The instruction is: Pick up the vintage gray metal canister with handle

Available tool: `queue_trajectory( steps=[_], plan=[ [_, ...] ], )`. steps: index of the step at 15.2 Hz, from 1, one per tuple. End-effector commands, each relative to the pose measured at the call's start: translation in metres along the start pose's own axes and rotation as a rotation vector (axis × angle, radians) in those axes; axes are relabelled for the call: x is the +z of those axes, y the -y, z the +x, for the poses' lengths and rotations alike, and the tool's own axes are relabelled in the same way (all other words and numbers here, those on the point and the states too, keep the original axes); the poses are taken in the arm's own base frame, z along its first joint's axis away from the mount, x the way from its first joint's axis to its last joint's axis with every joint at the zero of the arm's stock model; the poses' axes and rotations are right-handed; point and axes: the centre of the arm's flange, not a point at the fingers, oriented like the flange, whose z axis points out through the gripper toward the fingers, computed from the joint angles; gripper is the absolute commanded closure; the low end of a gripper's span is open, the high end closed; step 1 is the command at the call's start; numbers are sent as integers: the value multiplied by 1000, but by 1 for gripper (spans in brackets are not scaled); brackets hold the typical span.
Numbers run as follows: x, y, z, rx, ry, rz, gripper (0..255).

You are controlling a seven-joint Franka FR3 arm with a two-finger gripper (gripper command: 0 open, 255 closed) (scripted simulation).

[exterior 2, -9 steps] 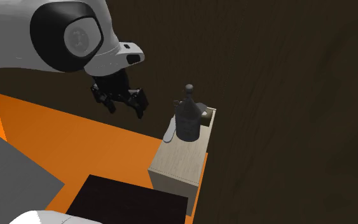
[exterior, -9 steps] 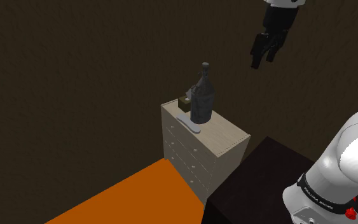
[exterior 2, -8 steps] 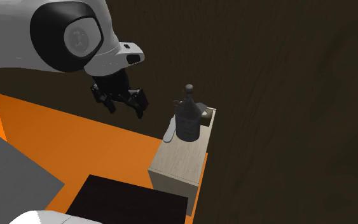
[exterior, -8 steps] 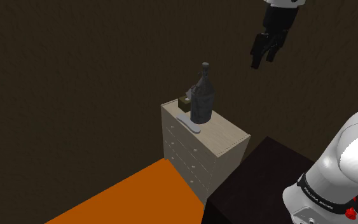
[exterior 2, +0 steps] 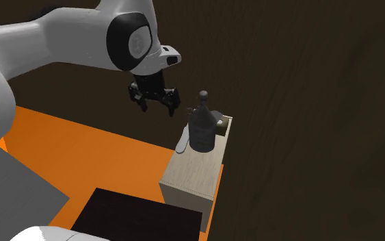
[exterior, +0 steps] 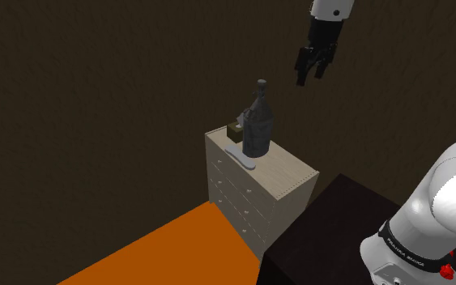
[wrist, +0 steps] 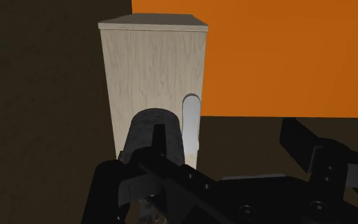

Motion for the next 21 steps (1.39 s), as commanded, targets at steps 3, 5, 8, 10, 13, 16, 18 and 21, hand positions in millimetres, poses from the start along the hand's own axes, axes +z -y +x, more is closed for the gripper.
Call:
queue_trajectory(
  steps=[3,5,8,10,13,16,18,21],
  plan=[
    [18,-19,47,-1,-4,8,0],
    [27,-28,70,-1,-6,13,0],
    [40,-41,105,-2,-9,20,0],
    [49,-49,128,-2,-10,25,0],
    [63,-62,163,-3,-13,32,0],
    [76,-75,198,-4,-16,39,0],
    [86,-84,221,-4,-17,43,0],
    [99,-96,256,-5,-20,50,0]
  ],
)
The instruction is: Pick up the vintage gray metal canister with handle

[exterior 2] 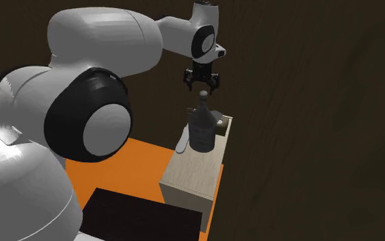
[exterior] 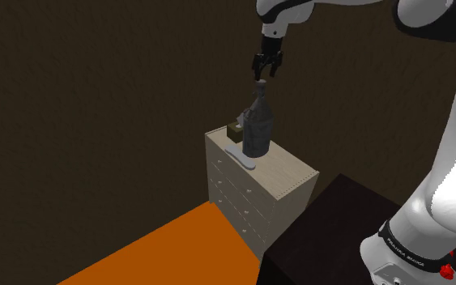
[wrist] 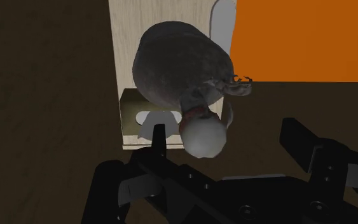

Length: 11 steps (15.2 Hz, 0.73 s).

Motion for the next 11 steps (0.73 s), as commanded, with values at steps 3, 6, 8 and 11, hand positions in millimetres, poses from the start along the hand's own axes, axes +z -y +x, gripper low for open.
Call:
queue_trajectory(
  steps=[3,6,8,11],
  plan=[
    [20,-5,17,-2,-2,4,0],
    [36,-6,16,-2,-2,4,0],
    [46,-6,15,-2,-2,4,0],
    [50,-6,15,-2,-2,4,255]
  ],
)
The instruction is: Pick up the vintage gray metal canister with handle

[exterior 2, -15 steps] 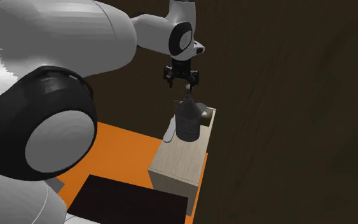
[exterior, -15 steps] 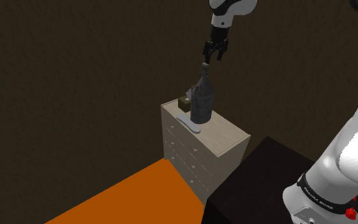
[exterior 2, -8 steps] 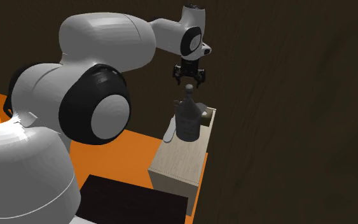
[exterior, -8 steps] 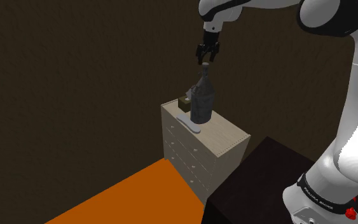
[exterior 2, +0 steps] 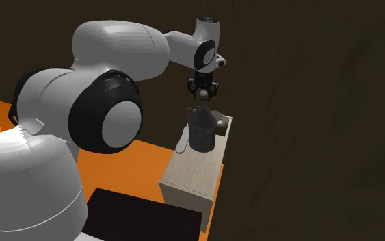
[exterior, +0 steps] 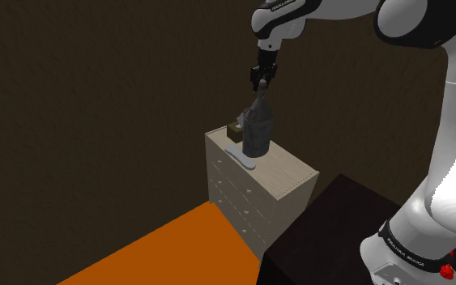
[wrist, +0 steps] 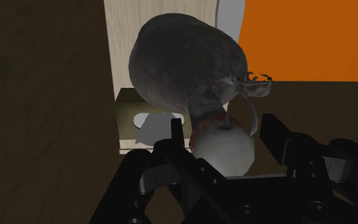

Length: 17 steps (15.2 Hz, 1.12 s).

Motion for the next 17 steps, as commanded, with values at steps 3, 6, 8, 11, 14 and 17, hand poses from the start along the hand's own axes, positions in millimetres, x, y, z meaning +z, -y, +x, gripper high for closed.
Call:
queue_trajectory(
  steps=[3,6,8,11,14,17],
  plan=[
    [1,0,0,0,0,0,255],
    [1,0,0,0,0,0,255],
    [1,0,0,0,0,0,255],
    [-9,0,1,0,0,0,255],
    [-25,0,2,0,0,0,255],
    [-41,1,3,0,0,0,255]
  ],
)
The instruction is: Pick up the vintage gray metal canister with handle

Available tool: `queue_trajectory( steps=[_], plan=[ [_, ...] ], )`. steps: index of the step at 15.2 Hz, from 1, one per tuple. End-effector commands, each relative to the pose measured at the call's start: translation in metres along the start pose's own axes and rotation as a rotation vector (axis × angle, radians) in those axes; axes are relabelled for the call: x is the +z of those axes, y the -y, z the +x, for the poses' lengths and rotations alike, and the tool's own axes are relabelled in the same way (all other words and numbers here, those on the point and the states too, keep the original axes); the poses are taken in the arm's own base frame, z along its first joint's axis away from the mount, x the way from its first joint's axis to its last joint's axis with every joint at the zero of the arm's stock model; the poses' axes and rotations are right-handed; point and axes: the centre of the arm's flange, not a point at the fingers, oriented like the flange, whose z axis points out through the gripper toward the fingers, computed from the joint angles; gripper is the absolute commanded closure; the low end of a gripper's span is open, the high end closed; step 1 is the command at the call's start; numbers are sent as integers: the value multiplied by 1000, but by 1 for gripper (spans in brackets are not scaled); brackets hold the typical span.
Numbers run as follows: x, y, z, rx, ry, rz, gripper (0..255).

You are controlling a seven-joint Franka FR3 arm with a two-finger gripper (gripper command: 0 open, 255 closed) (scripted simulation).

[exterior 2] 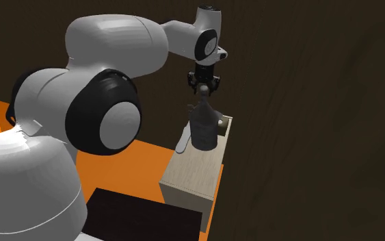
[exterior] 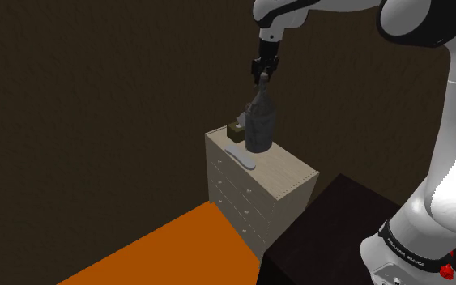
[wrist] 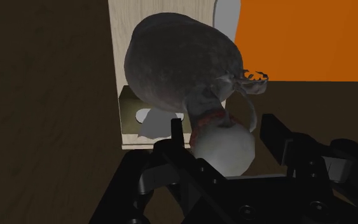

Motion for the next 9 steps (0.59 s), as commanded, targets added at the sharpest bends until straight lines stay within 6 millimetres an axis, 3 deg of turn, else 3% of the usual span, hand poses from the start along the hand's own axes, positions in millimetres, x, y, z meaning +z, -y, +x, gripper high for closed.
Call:
queue_trajectory(
  steps=[1,7,9],
  plan=[
    [-15,2,2,0,-7,-1,255],
    [-47,3,4,0,-7,-1,255],
    [-47,3,4,0,-7,-1,255]
  ],
)
